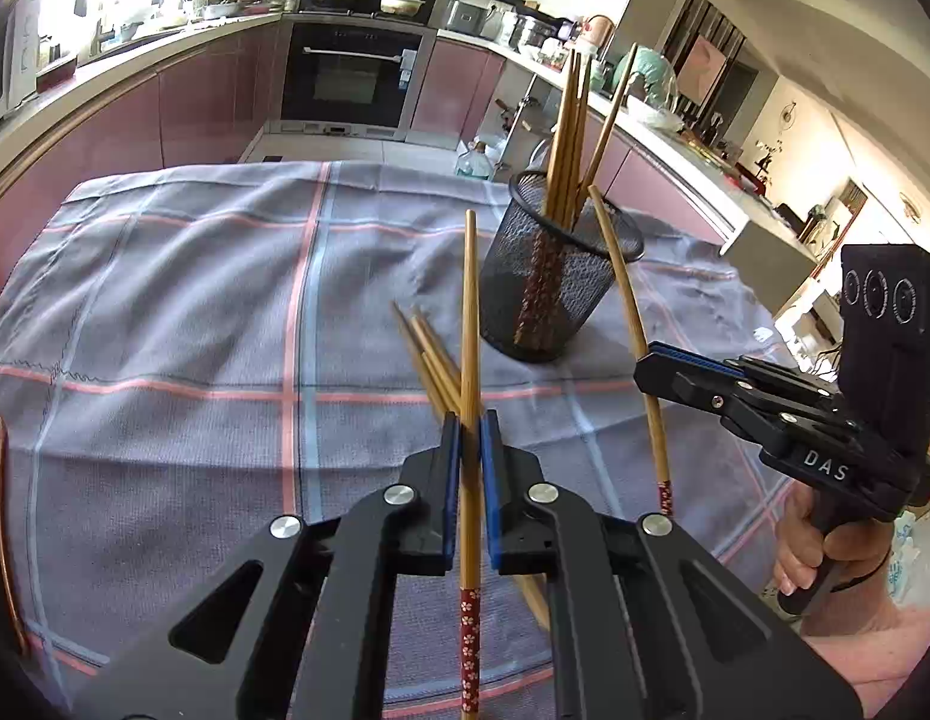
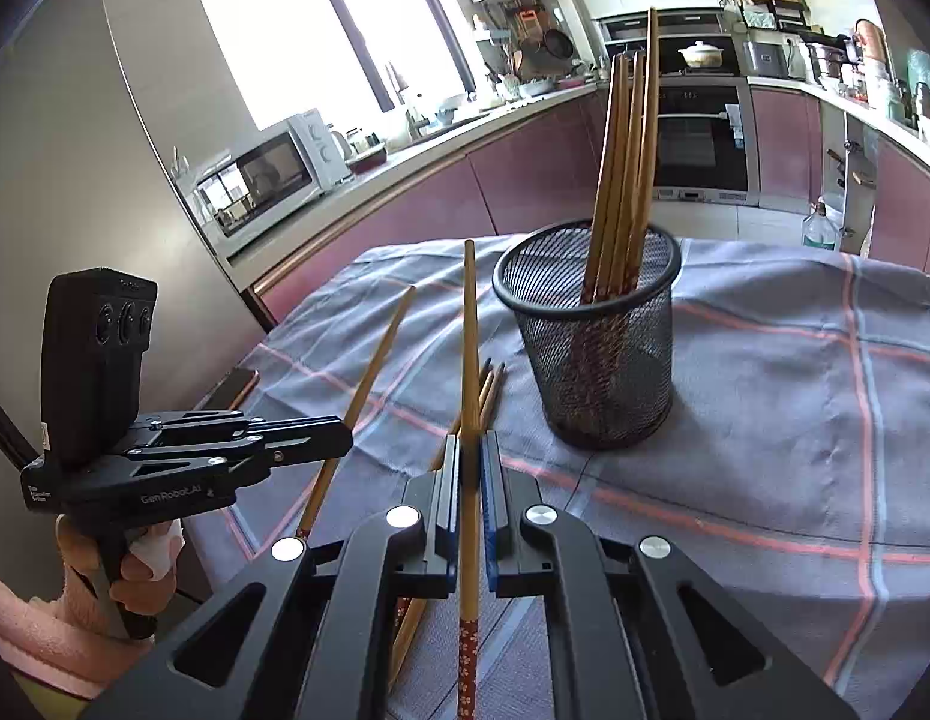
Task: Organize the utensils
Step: 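Lift the left tool's upright chopstick into the black mesh cup while the right tool does likewise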
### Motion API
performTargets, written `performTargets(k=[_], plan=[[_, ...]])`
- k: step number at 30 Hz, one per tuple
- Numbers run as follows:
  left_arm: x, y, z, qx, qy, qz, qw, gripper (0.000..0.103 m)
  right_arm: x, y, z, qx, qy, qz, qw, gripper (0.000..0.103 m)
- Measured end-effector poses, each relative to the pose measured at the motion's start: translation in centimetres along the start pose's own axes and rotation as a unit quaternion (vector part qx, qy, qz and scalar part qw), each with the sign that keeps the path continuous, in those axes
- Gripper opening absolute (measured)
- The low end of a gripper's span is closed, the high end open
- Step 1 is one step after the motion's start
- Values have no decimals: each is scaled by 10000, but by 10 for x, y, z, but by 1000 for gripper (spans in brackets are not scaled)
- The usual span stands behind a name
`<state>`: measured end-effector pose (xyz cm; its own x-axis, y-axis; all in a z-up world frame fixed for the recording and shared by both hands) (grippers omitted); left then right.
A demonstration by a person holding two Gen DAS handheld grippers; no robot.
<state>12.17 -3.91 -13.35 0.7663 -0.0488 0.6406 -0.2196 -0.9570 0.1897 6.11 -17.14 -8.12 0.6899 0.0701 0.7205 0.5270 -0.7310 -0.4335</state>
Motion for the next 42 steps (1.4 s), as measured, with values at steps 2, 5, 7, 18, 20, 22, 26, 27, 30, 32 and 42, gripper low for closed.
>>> performTargets(k=[2, 5, 7, 18, 20, 22, 26, 27, 30, 32, 42], plan=[[3, 2, -5, -33, 77, 6, 10000, 8, 3, 0, -4, -9, 75, 0, 10000, 5], [9, 5, -14, -133, 163, 7, 9998, 8, 6, 1, -10, -23, 183, 22, 9998, 5], [13, 7, -19, -235, 213, -13, 9995, 8, 9, 1, -15, -6, 271, 36, 9996, 5], [39, 21, -51, -631, 644, 52, 9959, 8, 29, -1, -38, 16, 707, -68, 9975, 5], [43, 23, -55, -664, 708, 62, 9953, 8, 33, -1, -40, 21, 762, -90, 9970, 5], [48, 25, -58, -685, 762, 77, 9947, 8, 37, -3, -43, 7, 817, -137, 9966, 5], [57, 29, -61, -694, 875, 107, 9937, 8, 44, -3, -48, -22, 901, -200, 9957, 5], [60, 29, -62, -688, 899, 114, 9935, 8, 46, -3, -49, -35, 924, -212, 9955, 5], [70, 31, -64, -689, 977, 135, 9927, 8, 52, -4, -52, -63, 990, -253, 9947, 5], [75, 34, -66, -697, 1033, 155, 9921, 8, 56, -3, -54, -85, 1032, -266, 9943, 5], [107, 42, -74, -700, 1278, 249, 9890, 8, 78, -1, -66, -186, 1260, -399, 9910, 5]])
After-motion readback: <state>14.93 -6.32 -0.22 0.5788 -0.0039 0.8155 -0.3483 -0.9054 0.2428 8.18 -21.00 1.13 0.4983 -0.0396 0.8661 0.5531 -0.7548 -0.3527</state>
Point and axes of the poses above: each gripper's, at about its wrist camera, not at the fingertips, and z roughly the way its jaws point, y to its right, x to its top, the point moved 5 cm from there along z, roughly the way its jaws point, and after that the axes turned 9 degrees about x, right-handed, at the moved point
